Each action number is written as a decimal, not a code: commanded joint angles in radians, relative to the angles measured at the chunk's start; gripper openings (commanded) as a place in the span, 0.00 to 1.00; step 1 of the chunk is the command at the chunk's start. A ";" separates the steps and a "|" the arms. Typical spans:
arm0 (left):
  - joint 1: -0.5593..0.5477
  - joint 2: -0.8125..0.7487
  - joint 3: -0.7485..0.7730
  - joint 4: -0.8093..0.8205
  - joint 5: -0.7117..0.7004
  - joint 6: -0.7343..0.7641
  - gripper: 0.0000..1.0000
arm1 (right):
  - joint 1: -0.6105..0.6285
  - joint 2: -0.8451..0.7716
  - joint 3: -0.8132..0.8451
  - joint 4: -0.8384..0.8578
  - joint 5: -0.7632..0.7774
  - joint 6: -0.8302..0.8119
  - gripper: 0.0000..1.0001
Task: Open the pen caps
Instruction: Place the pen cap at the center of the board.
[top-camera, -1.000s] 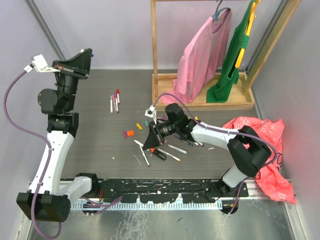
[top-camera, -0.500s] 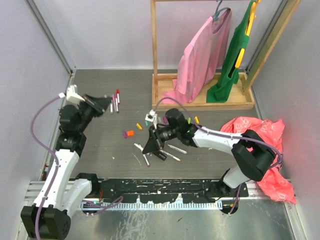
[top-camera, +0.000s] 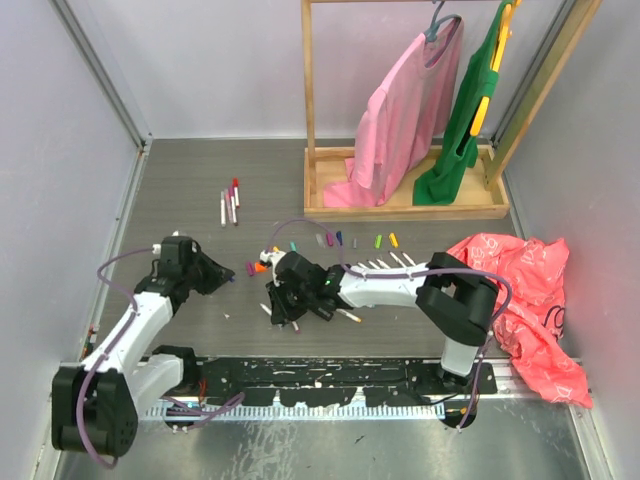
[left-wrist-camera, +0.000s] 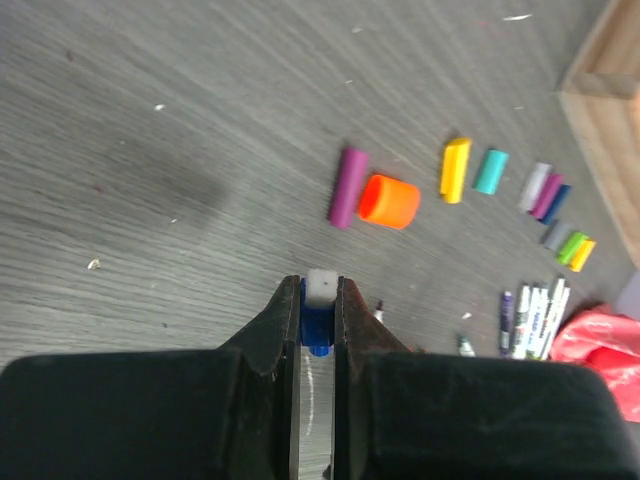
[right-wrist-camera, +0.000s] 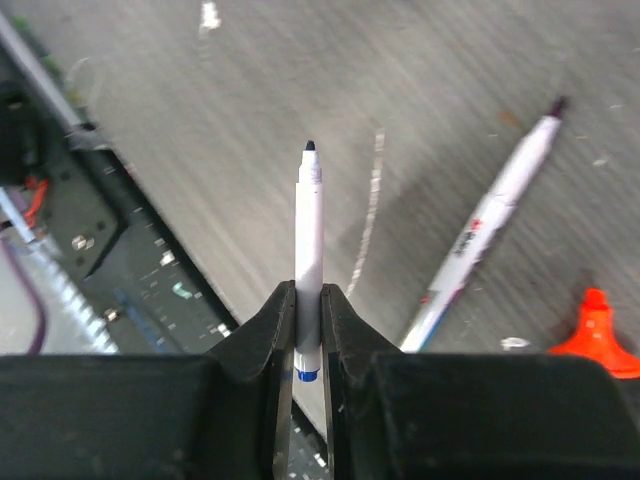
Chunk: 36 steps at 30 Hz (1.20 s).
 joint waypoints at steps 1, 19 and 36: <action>-0.051 0.107 0.053 0.020 -0.089 -0.027 0.00 | 0.017 0.036 0.097 -0.096 0.208 0.005 0.02; -0.069 0.340 0.064 0.103 -0.100 0.002 0.22 | 0.075 0.159 0.181 -0.206 0.344 -0.038 0.11; -0.067 0.356 0.066 0.094 -0.088 0.005 0.33 | 0.075 0.182 0.182 -0.209 0.325 -0.046 0.25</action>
